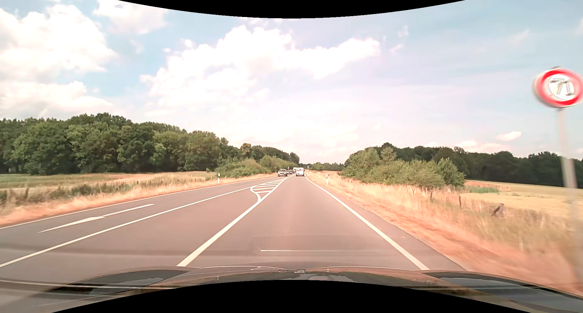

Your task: Follow the waypoints while adhering to traffic rules and regulations

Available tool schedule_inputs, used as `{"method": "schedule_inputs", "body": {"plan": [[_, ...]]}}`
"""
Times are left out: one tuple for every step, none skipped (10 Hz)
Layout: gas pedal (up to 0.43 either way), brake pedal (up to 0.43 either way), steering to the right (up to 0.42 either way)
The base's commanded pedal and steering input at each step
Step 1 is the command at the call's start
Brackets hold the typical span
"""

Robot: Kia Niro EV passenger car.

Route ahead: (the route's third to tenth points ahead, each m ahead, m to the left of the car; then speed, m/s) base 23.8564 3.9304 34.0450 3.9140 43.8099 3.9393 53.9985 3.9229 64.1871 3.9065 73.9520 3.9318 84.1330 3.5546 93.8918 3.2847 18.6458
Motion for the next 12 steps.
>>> {"method": "schedule_inputs", "body": {"plan": [[0.177, 0.0, 0.0], [0.177, 0.0, 0.001], [0.177, 0.0, 0.001], [0.177, 0.0, 0.001], [0.177, 0.0, 0.001], [0.177, 0.0, 0.001], [0.177, 0.0, 0.001], [0.177, 0.0, 0.001], [0.177, 0.0, 0.003], [0.177, 0.0, 0.003], [0.177, 0.0, 0.003], [0.177, 0.0, 0.003]]}}
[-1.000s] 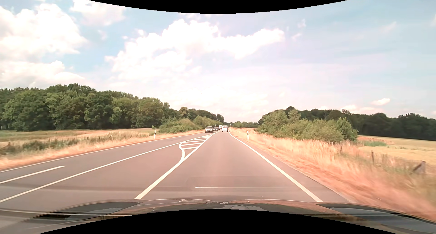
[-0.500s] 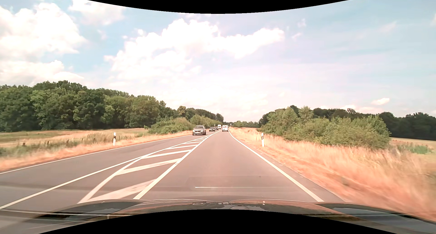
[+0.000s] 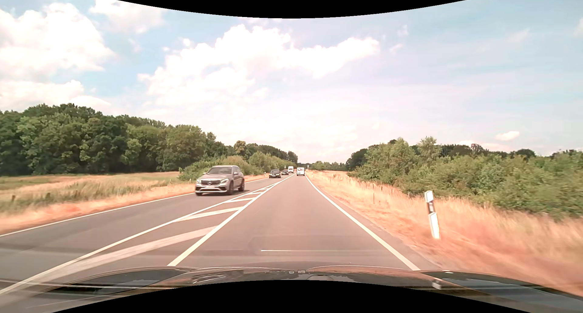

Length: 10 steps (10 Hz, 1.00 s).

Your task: Follow the waypoints while adhering to traffic rules and regulations

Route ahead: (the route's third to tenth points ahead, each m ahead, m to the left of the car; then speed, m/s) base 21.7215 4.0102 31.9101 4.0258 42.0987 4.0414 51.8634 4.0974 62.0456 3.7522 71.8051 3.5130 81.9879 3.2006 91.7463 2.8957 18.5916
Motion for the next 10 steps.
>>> {"method": "schedule_inputs", "body": {"plan": [[0.177, 0.0, 0.003], [0.177, 0.0, 0.002], [0.177, 0.0, 0.001], [0.177, 0.0, 0.001], [0.177, 0.0, 0.0], [0.177, 0.0, 0.0], [0.177, 0.0, 0.0], [0.177, 0.0, 0.0], [0.177, 0.0, 0.0], [0.177, 0.0, 0.0]]}}
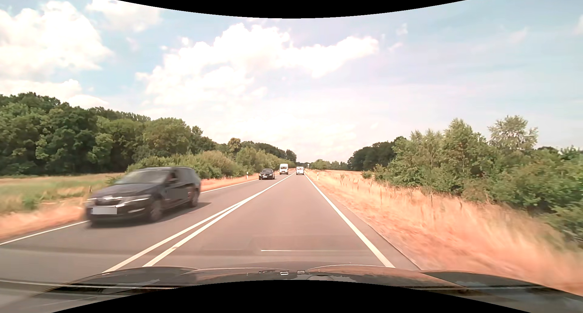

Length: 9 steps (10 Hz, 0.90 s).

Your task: Follow the waypoints while adhering to traffic rules and regulations

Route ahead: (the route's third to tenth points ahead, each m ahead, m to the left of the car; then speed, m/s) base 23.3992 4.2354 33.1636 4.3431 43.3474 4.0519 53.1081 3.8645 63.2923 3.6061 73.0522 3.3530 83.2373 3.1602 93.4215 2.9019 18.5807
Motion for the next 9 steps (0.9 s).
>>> {"method": "schedule_inputs", "body": {"plan": [[0.177, 0.0, 0.0], [0.177, 0.0, 0.0], [0.177, 0.0, 0.001], [0.177, 0.0, 0.001], [0.177, 0.0, 0.0], [0.177, 0.0, 0.001], [0.177, 0.0, 0.001], [0.177, 0.0, 0.0], [0.189, 0.0, 0.0]]}}
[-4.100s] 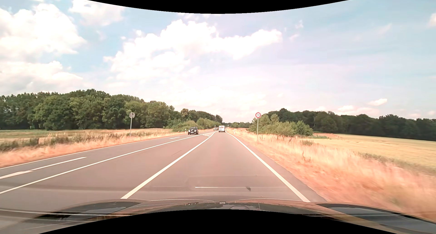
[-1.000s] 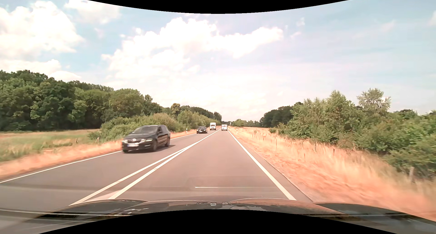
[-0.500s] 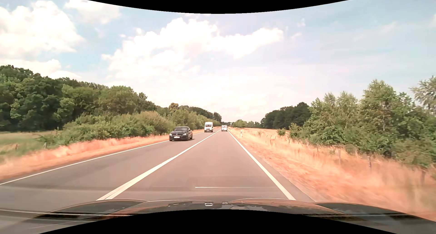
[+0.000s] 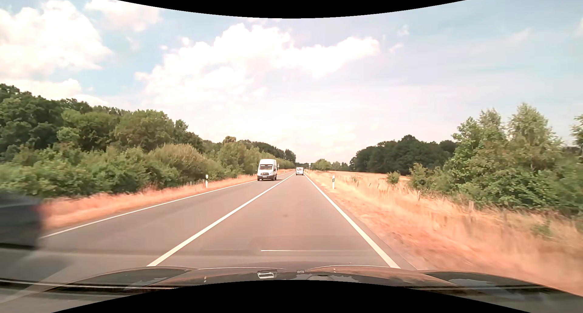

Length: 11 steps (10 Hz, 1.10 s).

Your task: Follow the waypoints while adhering to traffic rules and regulations

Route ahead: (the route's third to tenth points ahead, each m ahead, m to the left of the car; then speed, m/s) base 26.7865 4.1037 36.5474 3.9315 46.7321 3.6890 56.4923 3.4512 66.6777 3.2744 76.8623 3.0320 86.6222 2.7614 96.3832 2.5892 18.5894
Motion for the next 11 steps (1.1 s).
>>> {"method": "schedule_inputs", "body": {"plan": [[0.189, 0.0, 0.001], [0.189, 0.0, 0.0], [0.189, 0.0, 0.001], [0.189, 0.0, 0.0], [0.189, 0.0, 0.001], [0.189, 0.0, 0.001], [0.189, 0.0, 0.001], [0.189, 0.0, 0.0], [0.189, 0.0, 0.001], [0.189, 0.0, 0.001], [0.189, 0.0, 0.001]]}}
